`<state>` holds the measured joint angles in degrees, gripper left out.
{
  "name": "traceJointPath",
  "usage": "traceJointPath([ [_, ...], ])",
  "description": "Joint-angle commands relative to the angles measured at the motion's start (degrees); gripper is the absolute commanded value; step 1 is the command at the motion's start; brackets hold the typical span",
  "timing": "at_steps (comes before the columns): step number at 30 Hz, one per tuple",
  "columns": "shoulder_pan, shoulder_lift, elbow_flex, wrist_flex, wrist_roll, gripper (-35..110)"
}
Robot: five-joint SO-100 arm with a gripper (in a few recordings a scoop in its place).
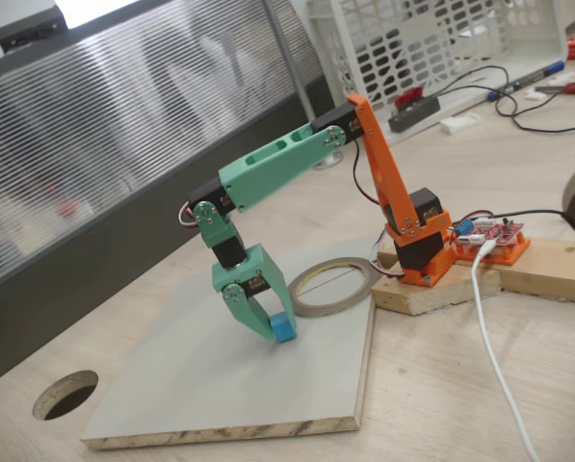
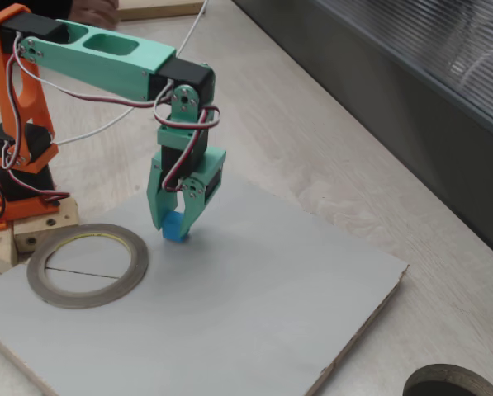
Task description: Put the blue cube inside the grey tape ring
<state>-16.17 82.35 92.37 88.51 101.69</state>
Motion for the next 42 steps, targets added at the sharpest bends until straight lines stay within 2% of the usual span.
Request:
traceJointPath([
  [1,-0.44,7.91,-1.05,0.70,0.88,1],
  [12,-0.44,30.23,-0.35,0.79,0.62,1],
  [25,0.44,30.67,-0.26,0.70,0.88,1],
  [28,7.65,30.50,-0.26,0.70,0.62,1],
  [35,32.08,30.41,-0.26,0.18,0.35,1],
  [42,34.89,30.41,0.00,0.70,0.62,1],
])
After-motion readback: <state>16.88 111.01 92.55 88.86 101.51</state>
